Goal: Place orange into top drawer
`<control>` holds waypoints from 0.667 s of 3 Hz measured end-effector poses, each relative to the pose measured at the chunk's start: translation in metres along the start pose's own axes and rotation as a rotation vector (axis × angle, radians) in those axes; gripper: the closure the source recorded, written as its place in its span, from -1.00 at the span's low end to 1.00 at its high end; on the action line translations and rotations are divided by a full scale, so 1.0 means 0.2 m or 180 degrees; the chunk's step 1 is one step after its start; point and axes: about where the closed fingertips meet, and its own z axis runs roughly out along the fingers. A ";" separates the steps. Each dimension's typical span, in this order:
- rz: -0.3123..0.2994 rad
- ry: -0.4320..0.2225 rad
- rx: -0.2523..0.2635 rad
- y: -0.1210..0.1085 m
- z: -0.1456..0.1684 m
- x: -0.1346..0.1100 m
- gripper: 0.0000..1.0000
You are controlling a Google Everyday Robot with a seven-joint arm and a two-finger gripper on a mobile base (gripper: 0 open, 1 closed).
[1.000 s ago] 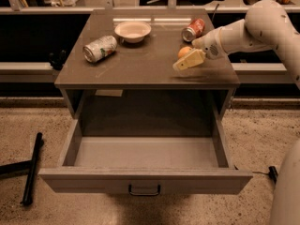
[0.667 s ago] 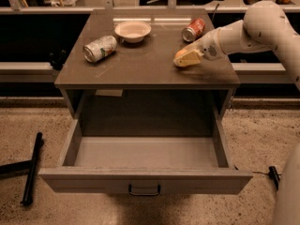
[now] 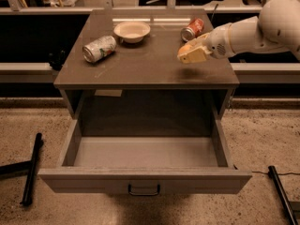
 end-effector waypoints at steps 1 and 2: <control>-0.0263 0.0004 -0.0117 0.25 -0.20 -0.05 1.00; -0.0181 -0.0001 -0.0369 0.45 -0.21 -0.01 1.00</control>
Offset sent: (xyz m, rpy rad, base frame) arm -0.1392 0.0196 0.0081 0.0214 0.0680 0.1781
